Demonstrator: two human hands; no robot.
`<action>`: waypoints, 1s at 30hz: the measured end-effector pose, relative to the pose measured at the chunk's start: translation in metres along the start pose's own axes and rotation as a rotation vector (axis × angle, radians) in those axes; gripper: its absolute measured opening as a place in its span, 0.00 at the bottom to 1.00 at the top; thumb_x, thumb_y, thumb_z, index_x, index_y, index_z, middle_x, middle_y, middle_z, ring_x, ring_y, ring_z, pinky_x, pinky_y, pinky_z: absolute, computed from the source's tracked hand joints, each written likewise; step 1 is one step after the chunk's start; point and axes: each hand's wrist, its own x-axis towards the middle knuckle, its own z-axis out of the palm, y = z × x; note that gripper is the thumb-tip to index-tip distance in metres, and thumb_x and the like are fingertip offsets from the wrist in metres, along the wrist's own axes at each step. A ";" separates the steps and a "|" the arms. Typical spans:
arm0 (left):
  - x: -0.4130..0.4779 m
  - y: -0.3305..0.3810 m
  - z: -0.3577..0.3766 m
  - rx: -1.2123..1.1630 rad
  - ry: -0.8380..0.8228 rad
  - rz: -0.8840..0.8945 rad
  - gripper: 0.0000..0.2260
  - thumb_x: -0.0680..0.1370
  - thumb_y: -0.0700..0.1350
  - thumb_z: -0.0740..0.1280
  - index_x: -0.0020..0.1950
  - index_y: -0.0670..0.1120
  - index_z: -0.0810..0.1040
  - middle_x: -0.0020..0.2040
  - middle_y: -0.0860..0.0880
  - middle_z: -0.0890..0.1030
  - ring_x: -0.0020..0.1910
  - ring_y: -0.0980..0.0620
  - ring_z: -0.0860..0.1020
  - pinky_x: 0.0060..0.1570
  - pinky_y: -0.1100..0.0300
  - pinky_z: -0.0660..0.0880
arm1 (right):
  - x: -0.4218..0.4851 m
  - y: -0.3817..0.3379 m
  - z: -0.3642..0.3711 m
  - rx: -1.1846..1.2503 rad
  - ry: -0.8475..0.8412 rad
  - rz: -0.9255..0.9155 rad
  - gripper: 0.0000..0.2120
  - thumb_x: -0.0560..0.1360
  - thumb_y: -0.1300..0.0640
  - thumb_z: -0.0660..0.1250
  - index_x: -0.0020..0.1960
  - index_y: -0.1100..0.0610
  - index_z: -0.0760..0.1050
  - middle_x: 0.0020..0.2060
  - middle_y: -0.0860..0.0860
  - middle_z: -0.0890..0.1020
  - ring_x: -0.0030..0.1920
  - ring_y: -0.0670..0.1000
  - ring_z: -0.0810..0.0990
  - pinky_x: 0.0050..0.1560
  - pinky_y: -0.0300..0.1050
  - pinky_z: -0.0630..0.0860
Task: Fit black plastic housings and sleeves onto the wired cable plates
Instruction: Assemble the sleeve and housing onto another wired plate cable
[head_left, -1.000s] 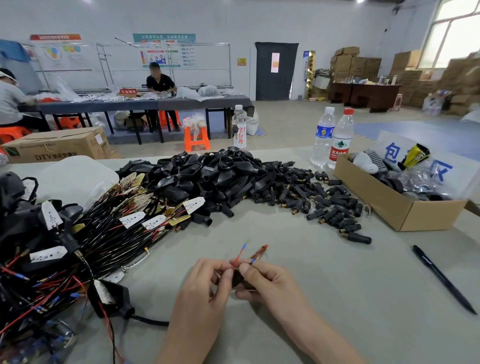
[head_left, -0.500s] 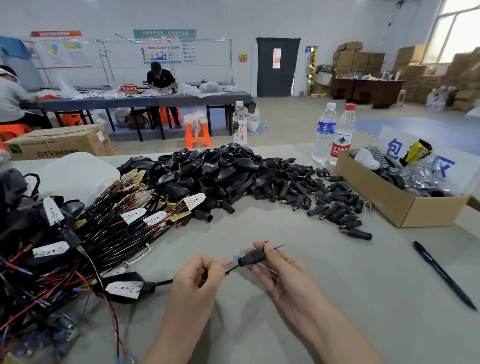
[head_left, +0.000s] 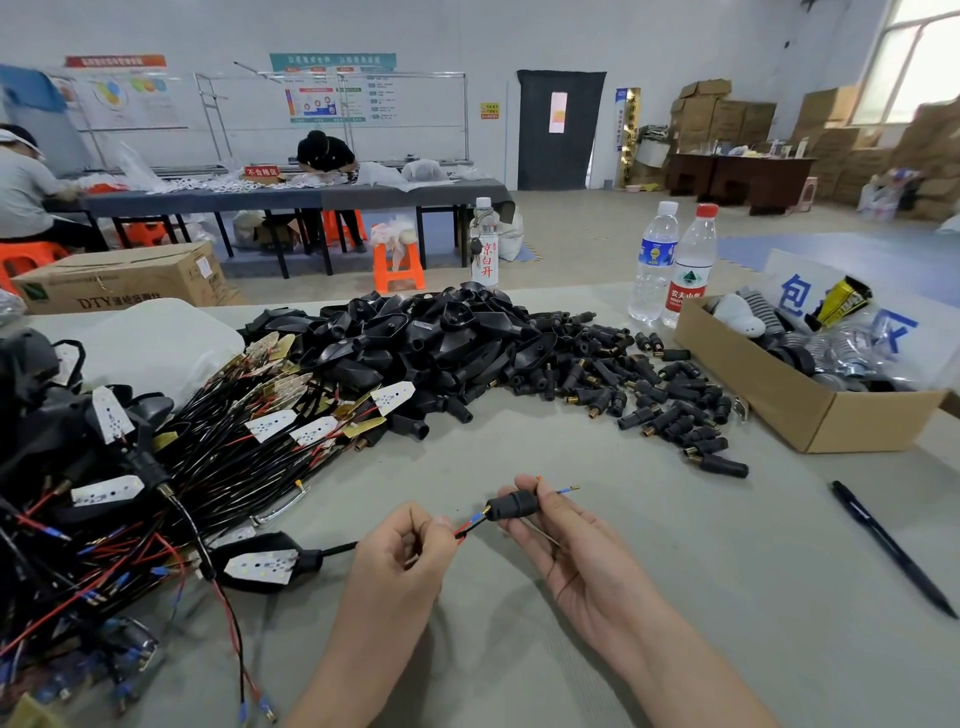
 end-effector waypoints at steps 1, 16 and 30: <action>0.000 0.000 0.000 0.001 -0.002 -0.003 0.15 0.79 0.40 0.64 0.34 0.41 0.66 0.28 0.46 0.66 0.28 0.51 0.64 0.27 0.63 0.61 | 0.000 0.000 0.000 0.003 -0.001 -0.001 0.13 0.80 0.57 0.64 0.56 0.65 0.81 0.53 0.61 0.85 0.49 0.54 0.86 0.42 0.38 0.82; 0.002 -0.003 -0.003 -0.036 -0.011 -0.013 0.13 0.79 0.42 0.63 0.35 0.41 0.67 0.28 0.46 0.67 0.29 0.51 0.65 0.28 0.64 0.63 | -0.004 -0.003 0.005 -0.049 -0.046 -0.081 0.13 0.79 0.58 0.64 0.57 0.65 0.80 0.54 0.61 0.84 0.48 0.53 0.86 0.46 0.40 0.83; -0.003 -0.006 0.007 -0.042 -0.067 0.007 0.14 0.81 0.48 0.64 0.40 0.40 0.71 0.27 0.49 0.72 0.28 0.53 0.68 0.29 0.63 0.67 | -0.009 0.007 0.012 -0.082 -0.083 -0.075 0.13 0.78 0.59 0.64 0.56 0.67 0.79 0.53 0.63 0.84 0.51 0.55 0.86 0.45 0.39 0.82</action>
